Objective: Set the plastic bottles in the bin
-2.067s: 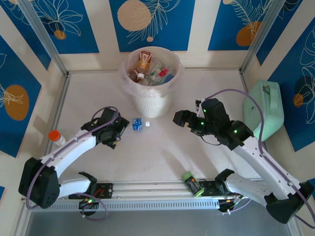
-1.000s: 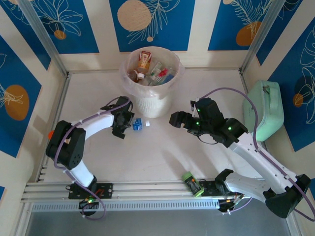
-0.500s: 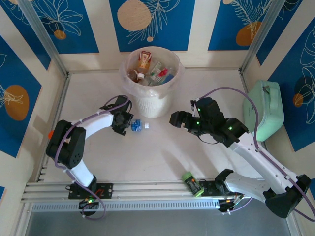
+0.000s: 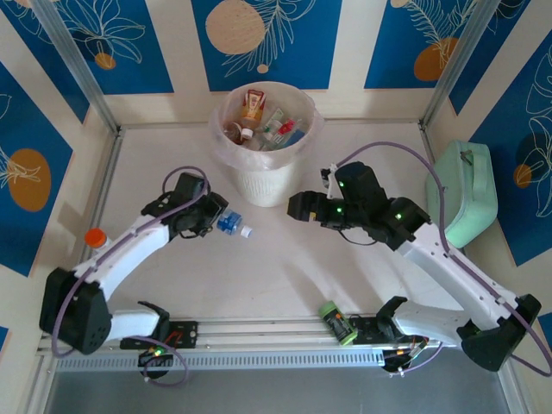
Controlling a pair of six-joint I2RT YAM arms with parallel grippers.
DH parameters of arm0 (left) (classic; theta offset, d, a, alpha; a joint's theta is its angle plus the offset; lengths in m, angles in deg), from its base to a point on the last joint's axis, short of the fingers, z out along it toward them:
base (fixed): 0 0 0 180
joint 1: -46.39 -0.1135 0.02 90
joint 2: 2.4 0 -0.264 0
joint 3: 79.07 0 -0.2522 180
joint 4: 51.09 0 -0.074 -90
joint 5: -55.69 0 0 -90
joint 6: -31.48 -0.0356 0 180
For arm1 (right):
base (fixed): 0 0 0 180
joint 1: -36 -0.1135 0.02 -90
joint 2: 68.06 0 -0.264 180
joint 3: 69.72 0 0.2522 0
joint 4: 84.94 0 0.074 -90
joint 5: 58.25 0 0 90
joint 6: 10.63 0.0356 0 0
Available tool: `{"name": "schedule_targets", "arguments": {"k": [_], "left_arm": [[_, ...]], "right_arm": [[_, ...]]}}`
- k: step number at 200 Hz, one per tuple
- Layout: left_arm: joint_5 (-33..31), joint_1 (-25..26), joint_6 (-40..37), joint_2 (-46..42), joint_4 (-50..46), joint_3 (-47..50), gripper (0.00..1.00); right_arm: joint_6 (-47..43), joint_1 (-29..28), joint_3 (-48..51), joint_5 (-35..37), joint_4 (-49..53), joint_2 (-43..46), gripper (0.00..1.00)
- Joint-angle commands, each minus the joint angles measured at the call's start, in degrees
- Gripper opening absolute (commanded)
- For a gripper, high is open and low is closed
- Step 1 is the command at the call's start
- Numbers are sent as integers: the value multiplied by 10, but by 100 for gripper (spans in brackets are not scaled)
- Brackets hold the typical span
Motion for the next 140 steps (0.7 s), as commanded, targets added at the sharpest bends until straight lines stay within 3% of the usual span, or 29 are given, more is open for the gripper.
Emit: {"name": "schedule_targets", "arguments": {"k": [1,23,66,140], "left_arm": [[91,-6,-116,-39,-5,-22,63],[203,-6,-161,-72,43,-48,63],[361,-7,-244,-52,20,-160,63],[476,-5,-240,-36,90,-191,63]], "right_arm": [[-44,-13,-45,-60,-7,-26,82],[-80,-39,-95,-86,1,-64,82],[-105,-63,-152,-130,2,-108,84],[-86,-73,-174,-144,-14,-124,86]]}}
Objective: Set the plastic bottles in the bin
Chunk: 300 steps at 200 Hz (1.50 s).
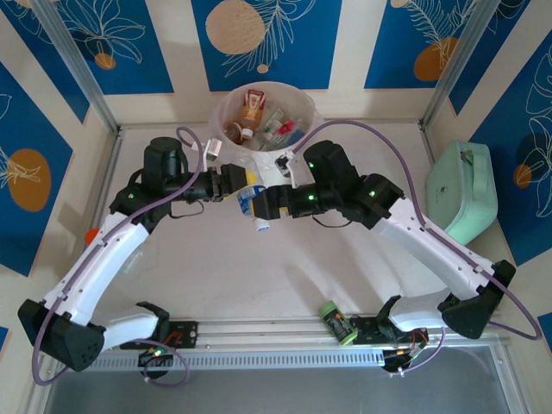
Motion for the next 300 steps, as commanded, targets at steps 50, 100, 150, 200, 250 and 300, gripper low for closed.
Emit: {"name": "schedule_targets", "arguments": {"k": [50,100,150,200,250,300], "left_arm": [[77,-5,2,4,75,-6,61],[80,-5,0,16,86,-3,59],[74,-6,4,33,104,-2,59],[8,-12,-25,25,74,-19,100],[-403,-29,-67,-90,-38,-34,100],[-437,-35,-40,-122,-79,7,100]], "right_arm": [[23,-7,-24,-53,-40,-17,82],[24,-9,-30,-52,-41,-27,74],[26,-7,-23,-32,-36,-21,64],[31,1,-37,16,-21,-20,62],[29,28,-168,134,51,-76,62],[58,70,-347,225,100,-203,62]]}}
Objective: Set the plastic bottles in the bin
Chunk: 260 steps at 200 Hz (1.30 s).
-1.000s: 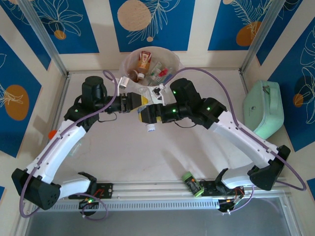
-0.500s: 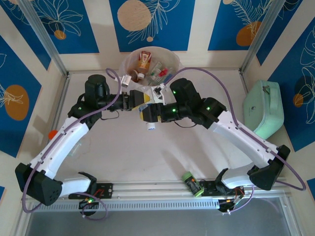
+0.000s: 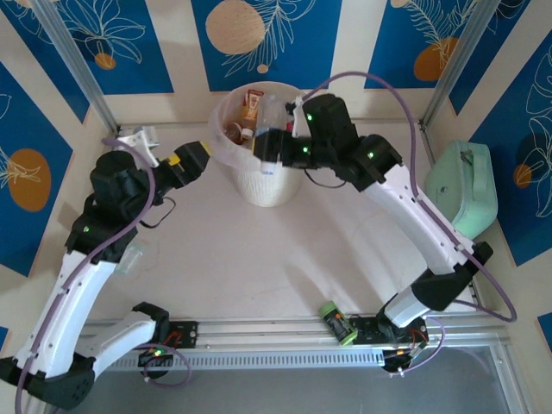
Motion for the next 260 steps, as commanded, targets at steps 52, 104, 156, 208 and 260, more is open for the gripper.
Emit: {"name": "schedule_targets", "arguments": {"k": [52,104,156,208,260], "left_arm": [[-22,-5,24,-4,-59,66,100],[-25,-6,9,-5,-70,68,100],[-30,-7,4,-3,-75,67,100],[-28,-8,8,1,-72,58,99],[-25,-7,6,0,-81,52,97]], "right_arm": [[52,28,-331,135,168,-243,62],[81,56,-390,100,177,-322,69],[76,64,-389,95,179,-323,79],[59,60,-385,111,178,-291,80],[27,48,-354,138,153,-245,71]]}}
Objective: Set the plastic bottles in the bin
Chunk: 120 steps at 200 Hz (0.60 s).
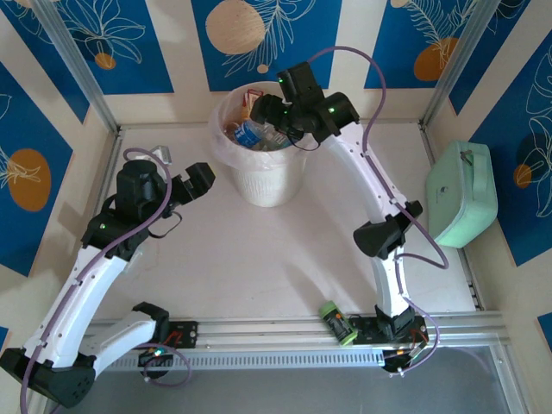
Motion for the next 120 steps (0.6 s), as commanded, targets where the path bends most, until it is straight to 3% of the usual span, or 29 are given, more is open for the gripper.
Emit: {"name": "schedule_targets", "arguments": {"k": [1,37,75,120], "left_arm": [[-6,-7,-7,-3,-14,-18,97],[-2,-7,-4,-3,-15,-17,95],[-1,-7,-5,-2,-20,-17,94],[4,-7,-8,0,-25,-15,94]], "right_arm": [[-23,-7,12,18,-16,44,71],[-55,-4,14,-42,-53,30,50],[-92,-9,-5,-68,-82,-11,50],[-97,3,-20,-34,-57,-58,50]]}}
